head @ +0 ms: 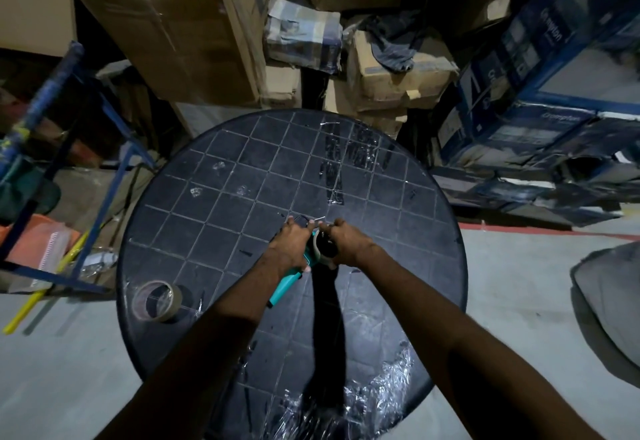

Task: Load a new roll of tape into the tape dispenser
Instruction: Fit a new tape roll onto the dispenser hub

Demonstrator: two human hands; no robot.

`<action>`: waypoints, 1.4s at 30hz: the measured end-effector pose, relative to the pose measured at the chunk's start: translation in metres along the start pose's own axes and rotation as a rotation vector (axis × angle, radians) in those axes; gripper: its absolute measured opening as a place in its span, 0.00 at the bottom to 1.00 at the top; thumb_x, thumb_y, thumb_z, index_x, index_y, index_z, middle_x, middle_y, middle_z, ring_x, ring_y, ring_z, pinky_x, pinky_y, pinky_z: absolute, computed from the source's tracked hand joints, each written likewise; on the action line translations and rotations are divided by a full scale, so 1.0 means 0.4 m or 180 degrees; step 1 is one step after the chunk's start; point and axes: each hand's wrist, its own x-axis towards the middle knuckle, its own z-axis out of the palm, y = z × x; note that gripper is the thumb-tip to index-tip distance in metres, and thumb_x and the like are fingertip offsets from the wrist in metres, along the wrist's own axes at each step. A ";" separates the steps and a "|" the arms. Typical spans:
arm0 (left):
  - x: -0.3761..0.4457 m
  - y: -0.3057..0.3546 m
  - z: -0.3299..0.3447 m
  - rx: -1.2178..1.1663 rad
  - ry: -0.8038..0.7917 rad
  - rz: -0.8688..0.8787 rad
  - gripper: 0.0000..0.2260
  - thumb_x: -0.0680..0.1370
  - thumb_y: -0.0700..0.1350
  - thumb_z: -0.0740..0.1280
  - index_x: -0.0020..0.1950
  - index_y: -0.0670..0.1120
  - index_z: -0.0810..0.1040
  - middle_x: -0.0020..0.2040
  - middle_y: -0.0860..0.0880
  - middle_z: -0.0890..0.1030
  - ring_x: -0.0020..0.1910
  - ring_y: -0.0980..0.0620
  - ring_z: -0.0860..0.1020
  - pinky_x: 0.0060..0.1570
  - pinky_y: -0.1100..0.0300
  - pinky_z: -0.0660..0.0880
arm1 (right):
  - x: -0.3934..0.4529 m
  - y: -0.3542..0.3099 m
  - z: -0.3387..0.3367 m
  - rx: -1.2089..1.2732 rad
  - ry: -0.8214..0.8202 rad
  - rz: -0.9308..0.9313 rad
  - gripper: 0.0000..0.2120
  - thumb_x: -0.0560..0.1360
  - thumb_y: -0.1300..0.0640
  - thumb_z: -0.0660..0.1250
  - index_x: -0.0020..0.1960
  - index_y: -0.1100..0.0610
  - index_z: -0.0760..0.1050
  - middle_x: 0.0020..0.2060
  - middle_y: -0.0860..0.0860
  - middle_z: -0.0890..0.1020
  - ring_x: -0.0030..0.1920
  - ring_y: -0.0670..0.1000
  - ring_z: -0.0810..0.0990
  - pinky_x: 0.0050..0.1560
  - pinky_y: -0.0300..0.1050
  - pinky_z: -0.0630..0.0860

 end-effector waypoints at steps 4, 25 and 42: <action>0.015 -0.005 0.008 0.0017 -0.0005 -0.0021 0.57 0.62 0.53 0.83 0.81 0.50 0.53 0.76 0.30 0.61 0.79 0.32 0.54 0.75 0.38 0.62 | -0.003 0.005 0.012 0.0001 0.0142 0.0068 0.41 0.71 0.54 0.77 0.78 0.56 0.62 0.65 0.60 0.71 0.61 0.63 0.78 0.62 0.55 0.78; 0.012 0.005 0.003 0.0347 -0.0098 -0.0067 0.55 0.67 0.51 0.81 0.83 0.48 0.47 0.77 0.26 0.52 0.78 0.30 0.56 0.75 0.39 0.60 | -0.007 -0.001 0.034 0.0027 0.0219 0.0274 0.51 0.60 0.58 0.84 0.77 0.55 0.62 0.67 0.58 0.71 0.63 0.65 0.76 0.62 0.60 0.77; 0.015 0.001 0.011 0.0377 -0.0148 -0.0079 0.55 0.69 0.50 0.80 0.83 0.50 0.45 0.78 0.27 0.48 0.78 0.30 0.53 0.75 0.40 0.58 | -0.026 0.000 0.051 0.0311 0.0288 0.0313 0.50 0.64 0.58 0.82 0.80 0.49 0.60 0.70 0.57 0.67 0.65 0.61 0.76 0.67 0.55 0.75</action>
